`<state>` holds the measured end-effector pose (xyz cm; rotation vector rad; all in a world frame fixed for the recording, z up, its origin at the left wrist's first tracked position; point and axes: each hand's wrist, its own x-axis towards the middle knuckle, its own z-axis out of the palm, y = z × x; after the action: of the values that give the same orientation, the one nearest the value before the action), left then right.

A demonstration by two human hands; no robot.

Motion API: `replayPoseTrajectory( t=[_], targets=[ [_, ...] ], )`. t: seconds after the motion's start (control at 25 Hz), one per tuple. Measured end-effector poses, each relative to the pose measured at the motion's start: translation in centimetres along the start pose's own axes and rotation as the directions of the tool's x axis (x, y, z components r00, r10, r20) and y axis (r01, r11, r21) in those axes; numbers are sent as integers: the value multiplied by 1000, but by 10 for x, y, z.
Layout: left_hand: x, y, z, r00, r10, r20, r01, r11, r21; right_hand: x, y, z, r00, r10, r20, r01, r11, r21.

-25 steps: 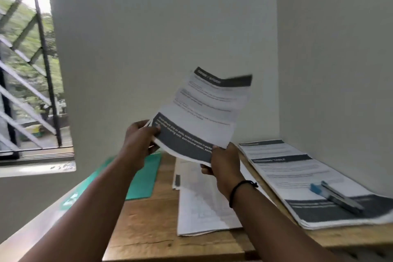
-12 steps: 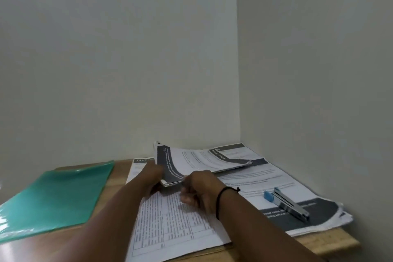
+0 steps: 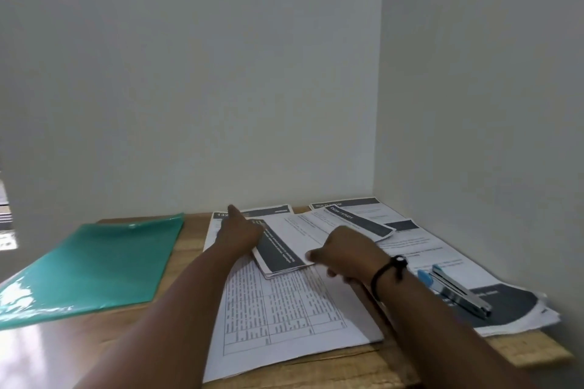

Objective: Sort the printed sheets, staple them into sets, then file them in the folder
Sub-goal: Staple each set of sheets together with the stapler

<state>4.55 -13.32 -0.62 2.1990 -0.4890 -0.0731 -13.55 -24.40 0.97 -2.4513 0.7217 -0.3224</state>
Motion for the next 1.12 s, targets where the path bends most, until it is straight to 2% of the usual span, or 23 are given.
replayPoseTrajectory(
  t=[0.08,0.2,0.4,0.56,0.64,0.72,0.84,0.96,1.12],
  targets=[
    [-6,3,-2,996,67,-52,-58,987,152,-1,16,-28,994,-20,-104,0,982,-191],
    [-16,15,4,976,218,10,-216,955,201,-9,49,-69,987,21,-158,-79,926,-368],
    [-42,34,30,831,515,209,-555,793,252,-38,104,-99,982,175,-77,-190,931,-312],
    [-56,42,40,723,627,290,-690,659,298,-45,134,-89,972,211,-103,-230,941,-246],
    [-58,46,46,692,649,315,-721,609,329,-50,143,-78,970,181,-161,-223,929,-296],
    [-59,50,51,690,638,343,-724,593,353,-55,151,-61,964,71,-257,-167,913,-372],
    [-60,60,59,701,601,385,-713,582,390,-59,160,-45,907,-30,-419,-138,921,-363],
    [-53,77,69,730,549,408,-684,569,457,-59,165,-41,879,-67,-473,-115,932,-345],
    [-37,96,92,810,452,372,-586,621,521,-61,171,-43,852,-100,-514,1,982,-190]
  ],
)
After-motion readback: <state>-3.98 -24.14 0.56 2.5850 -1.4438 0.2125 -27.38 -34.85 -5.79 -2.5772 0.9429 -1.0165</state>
